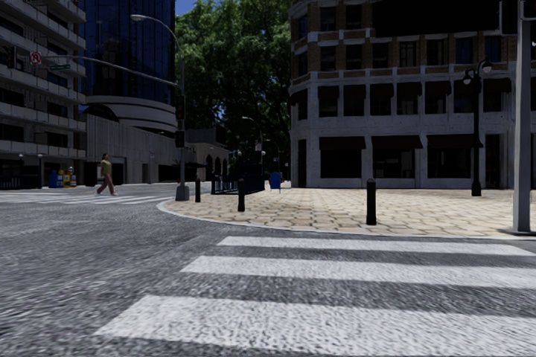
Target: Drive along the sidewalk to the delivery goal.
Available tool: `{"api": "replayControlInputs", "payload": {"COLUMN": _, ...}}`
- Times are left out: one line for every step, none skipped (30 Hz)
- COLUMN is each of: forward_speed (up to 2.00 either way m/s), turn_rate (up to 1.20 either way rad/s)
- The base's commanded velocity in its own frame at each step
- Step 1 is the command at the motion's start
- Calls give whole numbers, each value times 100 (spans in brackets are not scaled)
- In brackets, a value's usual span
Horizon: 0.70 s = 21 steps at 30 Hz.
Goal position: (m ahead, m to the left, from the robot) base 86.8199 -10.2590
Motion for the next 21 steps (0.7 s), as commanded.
{"api": "replayControlInputs", "payload": {"forward_speed": 200, "turn_rate": 0}}
{"api": "replayControlInputs", "payload": {"forward_speed": 200, "turn_rate": 0}}
{"api": "replayControlInputs", "payload": {"forward_speed": 200, "turn_rate": 0}}
{"api": "replayControlInputs", "payload": {"forward_speed": 200, "turn_rate": 0}}
{"api": "replayControlInputs", "payload": {"forward_speed": 200, "turn_rate": 0}}
{"api": "replayControlInputs", "payload": {"forward_speed": 200, "turn_rate": 0}}
{"api": "replayControlInputs", "payload": {"forward_speed": 200, "turn_rate": 0}}
{"api": "replayControlInputs", "payload": {"forward_speed": 200, "turn_rate": 0}}
{"api": "replayControlInputs", "payload": {"forward_speed": 200, "turn_rate": 0}}
{"api": "replayControlInputs", "payload": {"forward_speed": 200, "turn_rate": 0}}
{"api": "replayControlInputs", "payload": {"forward_speed": 200, "turn_rate": -5}}
{"api": "replayControlInputs", "payload": {"forward_speed": 200, "turn_rate": -6}}
{"api": "replayControlInputs", "payload": {"forward_speed": 200, "turn_rate": -42}}
{"api": "replayControlInputs", "payload": {"forward_speed": 200, "turn_rate": -89}}
{"api": "replayControlInputs", "payload": {"forward_speed": 200, "turn_rate": -89}}
{"api": "replayControlInputs", "payload": {"forward_speed": 200, "turn_rate": -107}}
{"api": "replayControlInputs", "payload": {"forward_speed": 200, "turn_rate": -111}}
{"api": "replayControlInputs", "payload": {"forward_speed": 200, "turn_rate": -111}}
{"api": "replayControlInputs", "payload": {"forward_speed": 200, "turn_rate": -111}}
{"api": "replayControlInputs", "payload": {"forward_speed": 200, "turn_rate": -31}}
{"api": "replayControlInputs", "payload": {"forward_speed": 200, "turn_rate": 0}}
